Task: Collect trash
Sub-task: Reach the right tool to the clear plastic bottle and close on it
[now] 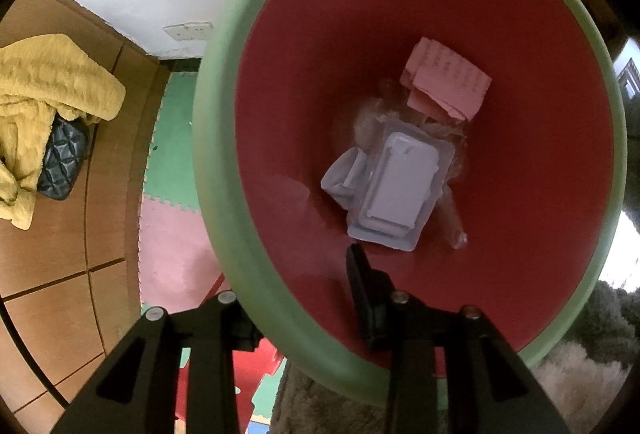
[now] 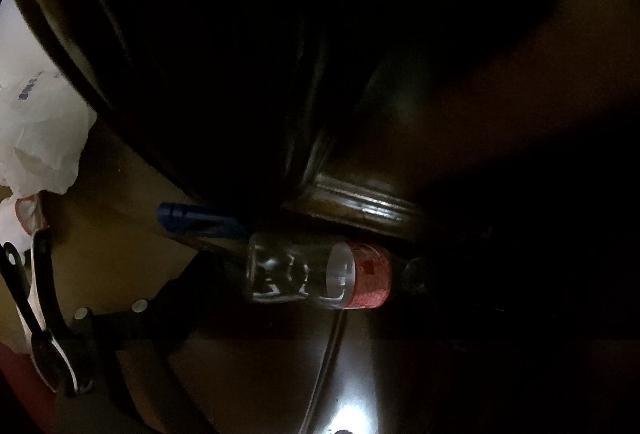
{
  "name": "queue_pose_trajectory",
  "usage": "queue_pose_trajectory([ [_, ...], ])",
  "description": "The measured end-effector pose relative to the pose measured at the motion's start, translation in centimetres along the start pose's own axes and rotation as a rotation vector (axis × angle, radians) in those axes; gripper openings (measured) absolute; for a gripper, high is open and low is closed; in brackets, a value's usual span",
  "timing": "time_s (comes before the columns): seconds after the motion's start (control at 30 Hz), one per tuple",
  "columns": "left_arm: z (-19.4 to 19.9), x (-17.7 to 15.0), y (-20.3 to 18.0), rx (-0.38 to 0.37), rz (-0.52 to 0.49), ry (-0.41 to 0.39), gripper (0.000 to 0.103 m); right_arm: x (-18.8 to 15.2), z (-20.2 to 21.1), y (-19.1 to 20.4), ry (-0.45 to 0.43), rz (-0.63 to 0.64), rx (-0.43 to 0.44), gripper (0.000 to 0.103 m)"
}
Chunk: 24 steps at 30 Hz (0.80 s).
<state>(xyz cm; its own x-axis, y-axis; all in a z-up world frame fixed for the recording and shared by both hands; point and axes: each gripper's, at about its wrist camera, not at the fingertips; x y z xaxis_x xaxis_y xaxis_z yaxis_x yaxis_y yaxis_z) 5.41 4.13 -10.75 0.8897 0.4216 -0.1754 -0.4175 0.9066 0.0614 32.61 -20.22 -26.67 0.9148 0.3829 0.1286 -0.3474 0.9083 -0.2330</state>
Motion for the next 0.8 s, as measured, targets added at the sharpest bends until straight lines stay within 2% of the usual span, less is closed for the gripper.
queue_pose_trajectory([
  [0.13, 0.2, 0.3, 0.0, -0.009, -0.010, -0.003, 0.037, 0.2, 0.0, 0.1, 0.039, 0.034, 0.004, 0.103],
  [0.2, 0.2, 0.3, 0.0, -0.008, -0.020, -0.004, 0.037, 0.2, 0.4, 0.1, 0.019, 0.062, -0.007, 0.089],
  [0.23, 0.2, 0.3, 0.0, -0.007, -0.022, -0.005, 0.037, 0.3, 0.7, 0.1, 0.005, 0.074, -0.013, 0.067],
  [0.3, 0.2, 0.2, -0.1, -0.007, -0.028, -0.004, 0.037, -0.5, 0.8, -0.2, 0.042, 0.044, 0.067, 0.065],
  [0.4, 0.2, 0.3, -0.1, -0.012, -0.028, -0.007, 0.037, -1.3, 1.2, 0.2, 0.048, 0.059, 0.058, 0.063],
  [0.43, 0.2, 0.4, -0.1, -0.014, -0.027, -0.009, 0.037, -1.6, 1.4, 0.5, 0.045, 0.066, 0.066, 0.036],
  [0.47, 0.2, 0.4, 0.0, -0.013, -0.025, -0.009, 0.037, -2.0, 1.7, 0.8, 0.052, 0.073, 0.056, 0.029],
  [0.8, 0.3, 0.2, 0.3, -0.031, -0.003, -0.033, 0.037, -7.4, 3.9, -0.2, 0.087, 0.026, 0.142, 0.029],
])
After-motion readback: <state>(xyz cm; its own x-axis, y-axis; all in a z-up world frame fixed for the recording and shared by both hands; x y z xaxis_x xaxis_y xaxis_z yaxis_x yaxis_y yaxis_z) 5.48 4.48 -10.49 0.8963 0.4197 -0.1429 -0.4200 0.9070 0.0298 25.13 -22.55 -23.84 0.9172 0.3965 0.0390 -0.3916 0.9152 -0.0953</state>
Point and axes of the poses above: each gripper's, at about its wrist camera, not at the fingertips, and z roughly against the way its jaws point, y to its left, x to its top, and after that the axes turned 8 degrees about y, right-handed
